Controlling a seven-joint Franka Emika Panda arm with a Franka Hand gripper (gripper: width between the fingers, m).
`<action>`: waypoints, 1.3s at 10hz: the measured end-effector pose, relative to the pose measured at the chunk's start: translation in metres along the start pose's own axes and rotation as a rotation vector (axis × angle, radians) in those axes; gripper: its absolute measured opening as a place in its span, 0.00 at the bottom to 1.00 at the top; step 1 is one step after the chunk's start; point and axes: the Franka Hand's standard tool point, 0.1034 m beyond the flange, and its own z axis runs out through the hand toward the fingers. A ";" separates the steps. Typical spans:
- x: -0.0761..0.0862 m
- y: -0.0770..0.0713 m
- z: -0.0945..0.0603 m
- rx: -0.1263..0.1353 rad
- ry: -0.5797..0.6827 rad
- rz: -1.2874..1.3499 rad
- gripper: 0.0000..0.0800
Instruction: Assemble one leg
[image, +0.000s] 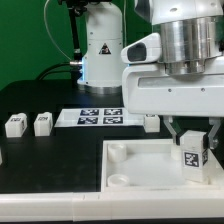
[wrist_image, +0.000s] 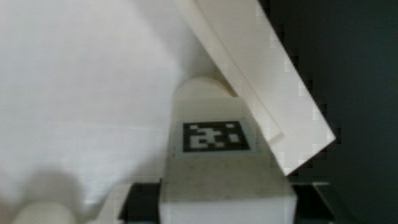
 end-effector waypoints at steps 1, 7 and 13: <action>0.000 0.000 0.000 0.003 -0.004 0.090 0.37; -0.002 -0.001 0.001 0.006 -0.009 0.276 0.58; 0.004 0.002 0.002 -0.004 0.010 -0.613 0.81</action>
Offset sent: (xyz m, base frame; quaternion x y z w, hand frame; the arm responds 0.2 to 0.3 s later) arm -0.0003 0.0039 -0.0012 -0.0002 -0.0019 0.2528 0.9675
